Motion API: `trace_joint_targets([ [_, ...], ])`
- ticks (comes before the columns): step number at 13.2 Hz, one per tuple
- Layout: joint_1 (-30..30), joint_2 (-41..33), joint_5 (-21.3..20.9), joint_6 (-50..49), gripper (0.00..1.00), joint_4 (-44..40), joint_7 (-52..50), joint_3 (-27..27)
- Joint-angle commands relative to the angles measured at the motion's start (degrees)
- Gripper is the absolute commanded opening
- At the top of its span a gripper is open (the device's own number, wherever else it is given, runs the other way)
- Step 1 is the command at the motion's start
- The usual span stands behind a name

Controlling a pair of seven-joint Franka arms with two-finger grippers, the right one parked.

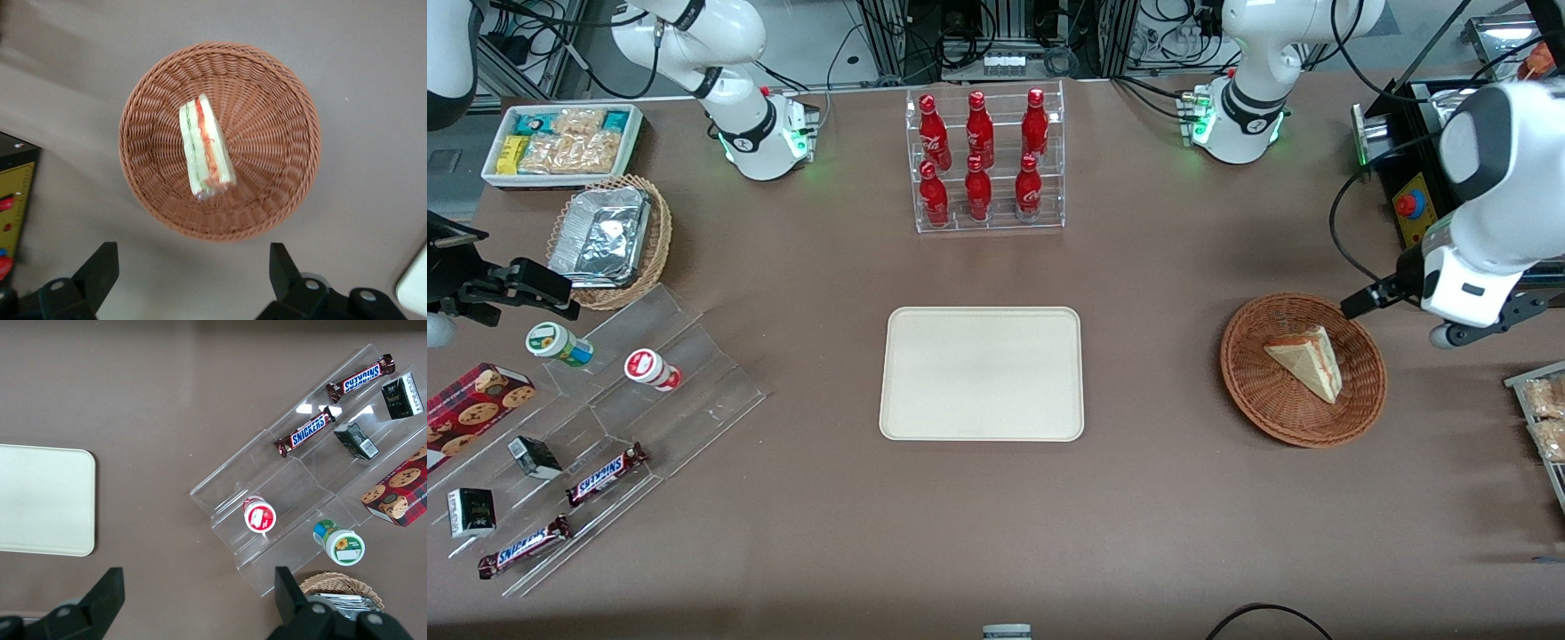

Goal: Place sandwich from basket to tray
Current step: 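Move the left gripper over the sandwich in the wicker basket, then lower the left gripper and close it on the sandwich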

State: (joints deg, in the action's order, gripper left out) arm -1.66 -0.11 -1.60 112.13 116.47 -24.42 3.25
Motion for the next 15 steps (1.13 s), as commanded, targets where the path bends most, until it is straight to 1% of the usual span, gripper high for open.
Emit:
trace_joint_targets([
  [1, -0.1, 2.9, 0.55, 5.45, 1.0, 2.36, -6.85, 1.76],
  [3, -0.1, 5.72, 0.55, 10.36, 1.0, 4.2, -9.66, 1.76],
  [5, -0.53, 8.09, 0.55, 18.0, 1.0, 7.18, -15.37, 1.76],
  [6, -0.8, 9.94, 0.55, 20.3, 1.0, 7.37, -16.0, 1.76],
  [9, -0.71, 13.55, 0.55, 25.14, 1.0, 8.86, -16.79, 1.76],
  [12, -0.27, 15.48, 0.63, 26.3, 1.0, 9.22, -18.02, 1.84],
  [15, -1.32, 19.53, 0.46, 29.72, 1.0, 9.57, -19.79, 1.84],
])
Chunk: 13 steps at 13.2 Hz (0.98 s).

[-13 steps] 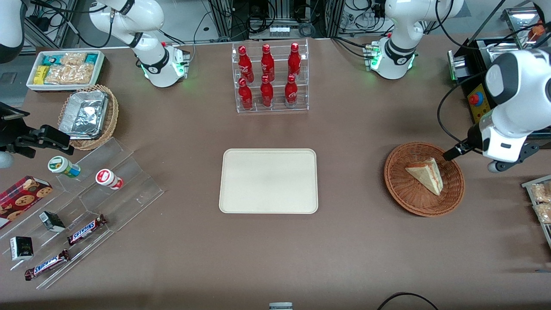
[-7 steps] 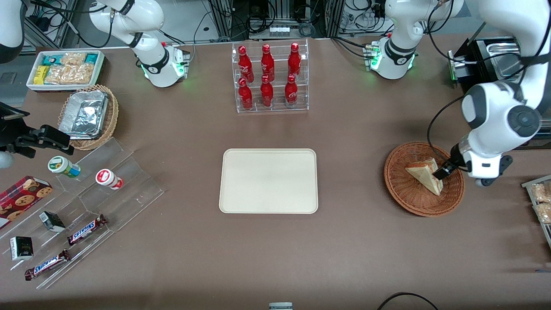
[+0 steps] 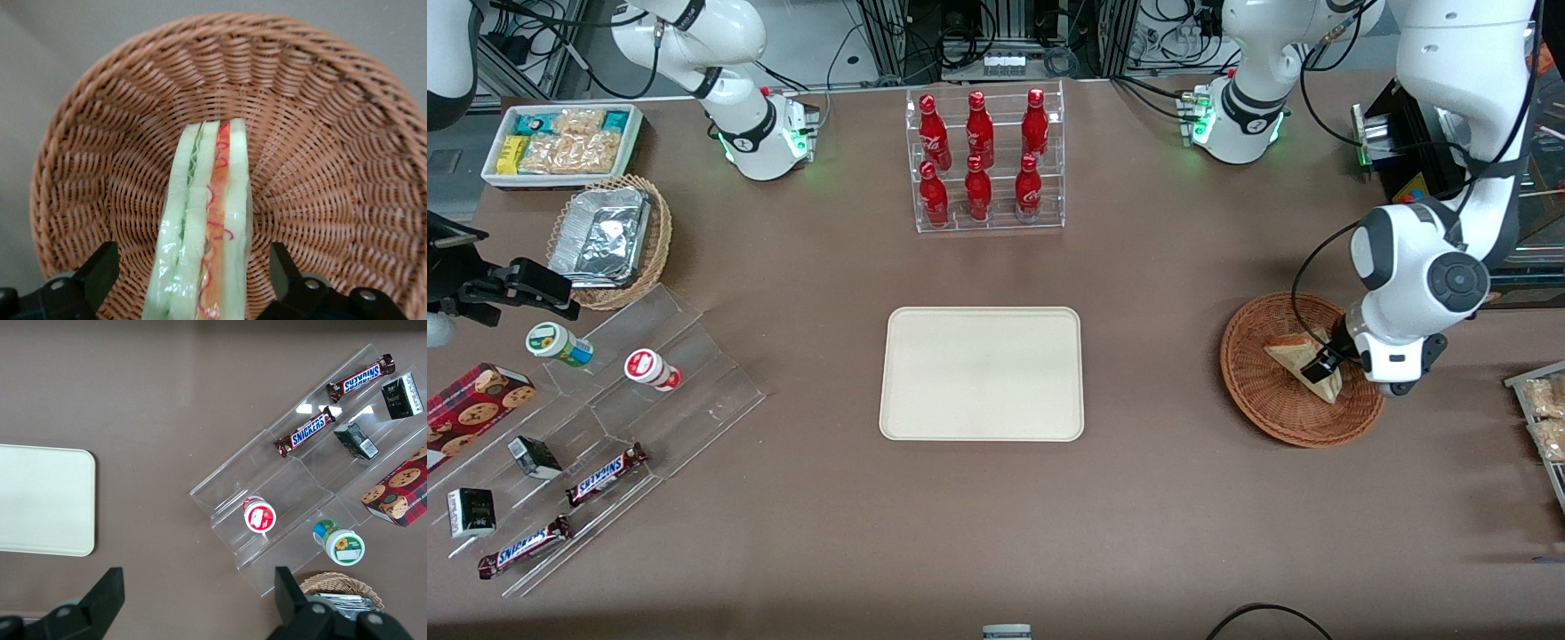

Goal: Place sandwich from basket to tray
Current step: 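Lower the left gripper and close it on the sandwich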

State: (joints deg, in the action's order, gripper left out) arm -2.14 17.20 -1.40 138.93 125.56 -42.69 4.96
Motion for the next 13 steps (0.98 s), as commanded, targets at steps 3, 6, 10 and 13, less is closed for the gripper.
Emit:
trace_joint_targets([
  [3, -0.93, 2.4, -0.35, 2.58, 0.7, 0.48, -1.08, 0.14],
  [6, -1.19, 0.65, -0.53, -1.01, 0.53, -0.05, -0.47, 0.14],
  [10, -3.21, -3.31, -0.62, -11.97, 0.5, -6.35, -0.9, -0.39],
  [13, -9.17, -2.27, -0.53, -21.49, 0.5, -16.2, -1.34, -0.48],
])
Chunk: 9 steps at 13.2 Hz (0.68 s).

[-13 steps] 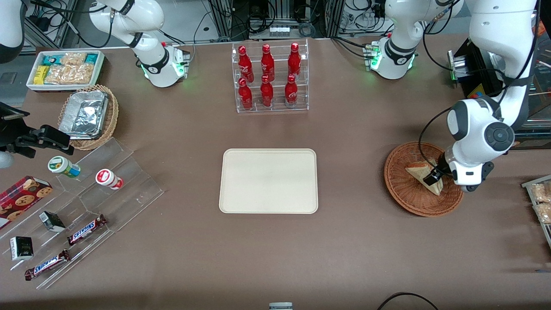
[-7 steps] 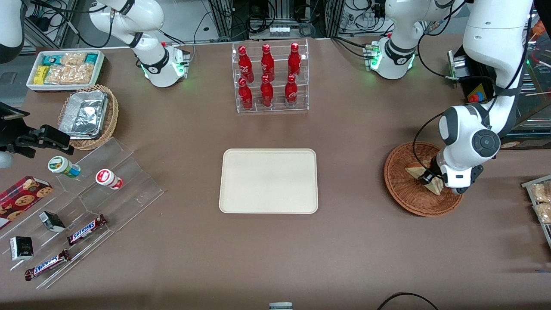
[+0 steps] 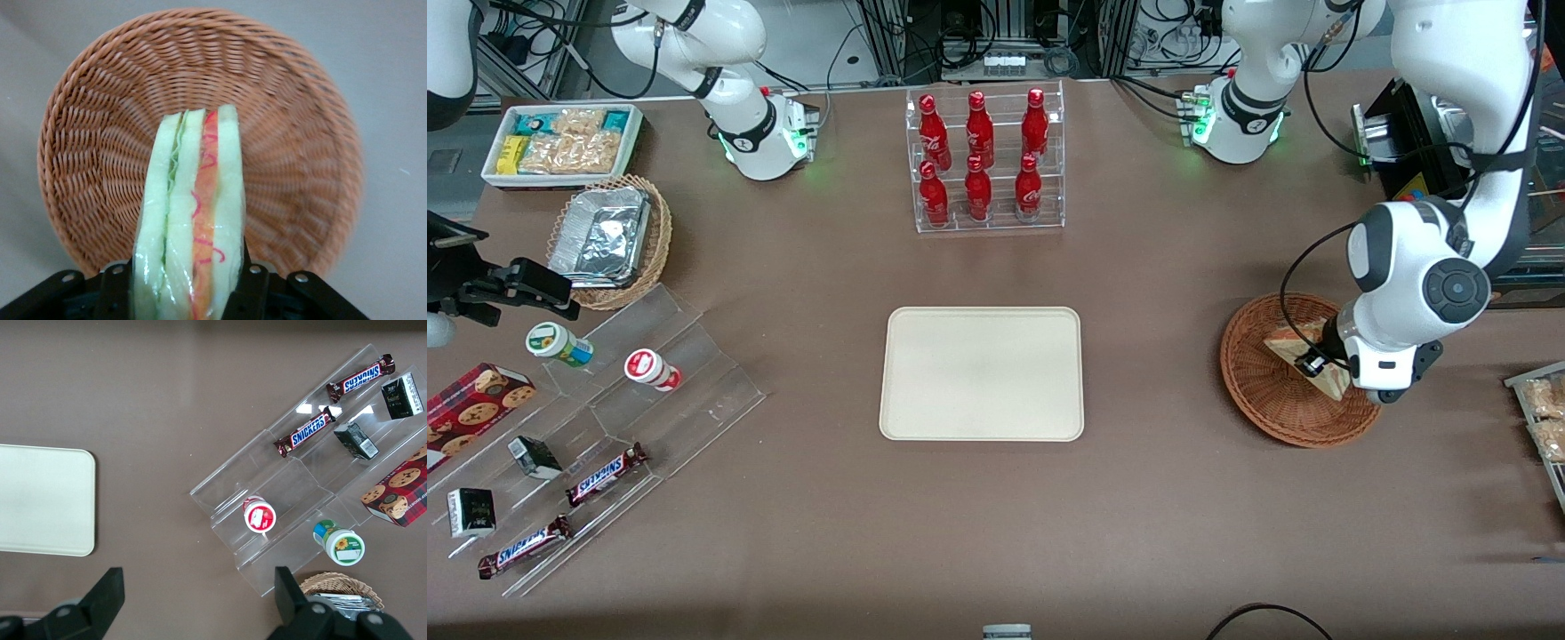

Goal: Place sandwich from basket to tray
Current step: 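Lower the left gripper and close it on the sandwich, then lift the sandwich and carry it over the cream tray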

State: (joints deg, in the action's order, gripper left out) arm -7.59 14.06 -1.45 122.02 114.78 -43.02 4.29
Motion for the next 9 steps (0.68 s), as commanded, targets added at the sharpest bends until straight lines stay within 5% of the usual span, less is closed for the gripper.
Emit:
trace_joint_targets([
  [1, -5.75, 1.4, -0.48, -4.78, 0.5, -6.83, -1.01, 0.19],
  [4, -10.85, 4.03, 0.31, -4.25, 0.51, -9.56, 1.26, -1.29],
  [9, -22.1, 18.16, 0.4, -4.07, 0.52, -25.45, 2.84, -4.81],
])
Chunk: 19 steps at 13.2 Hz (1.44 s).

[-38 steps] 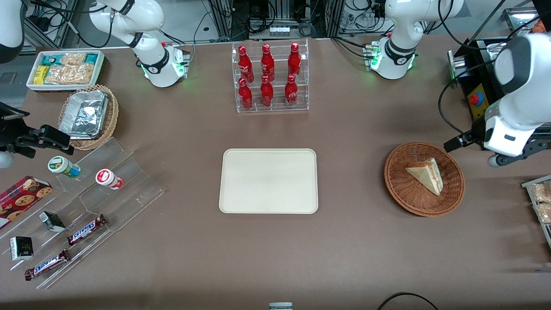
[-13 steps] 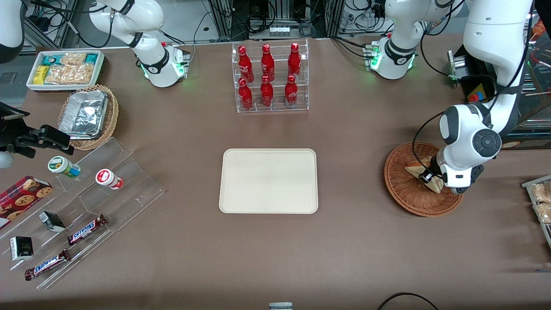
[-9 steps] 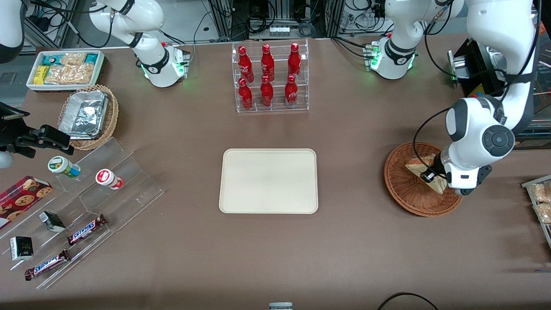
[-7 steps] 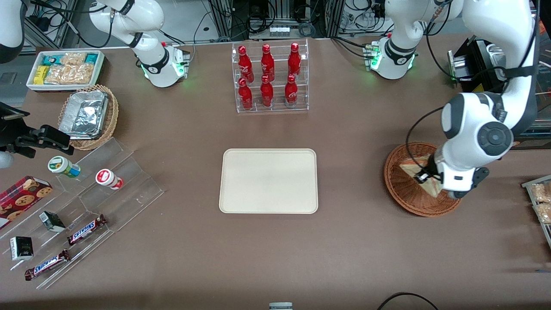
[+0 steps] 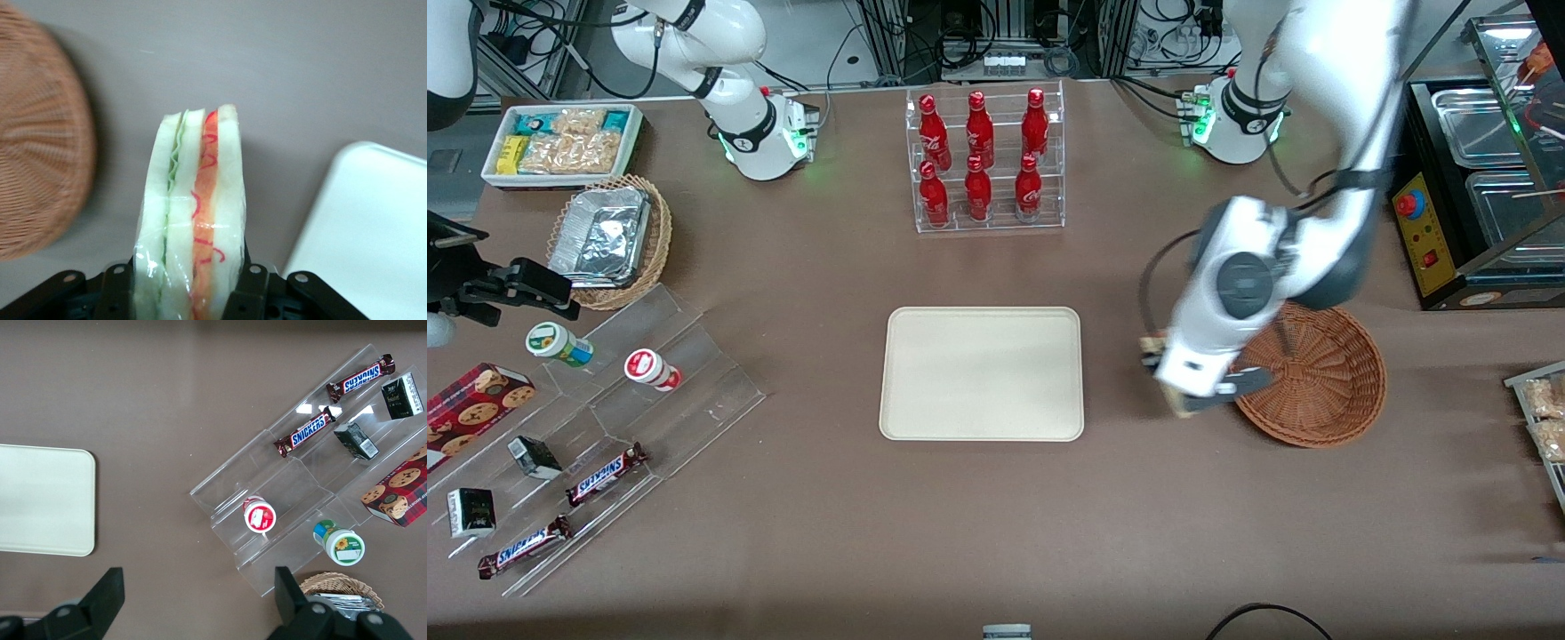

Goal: Place sandwich from basket to tray
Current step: 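Lift the sandwich and carry it over the cream tray, then lower the sandwich onto the tray and open the left gripper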

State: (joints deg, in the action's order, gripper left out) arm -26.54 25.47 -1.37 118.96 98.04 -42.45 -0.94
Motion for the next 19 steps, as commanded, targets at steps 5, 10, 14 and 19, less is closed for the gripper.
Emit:
trace_joint_targets([
  [5, -7.91, 14.16, 2.59, -0.4, 0.51, -14.45, 9.3, -3.1],
  [10, -8.09, 18.64, 4.0, 6.18, 0.51, -15.07, 7.22, -4.15],
  [14, -8.09, 20.49, 4.01, 6.46, 0.51, -16.13, 6.15, -4.16],
  [19, -8.09, 21.2, 3.57, 6.2, 0.59, -17.18, 5.98, -4.16],
])
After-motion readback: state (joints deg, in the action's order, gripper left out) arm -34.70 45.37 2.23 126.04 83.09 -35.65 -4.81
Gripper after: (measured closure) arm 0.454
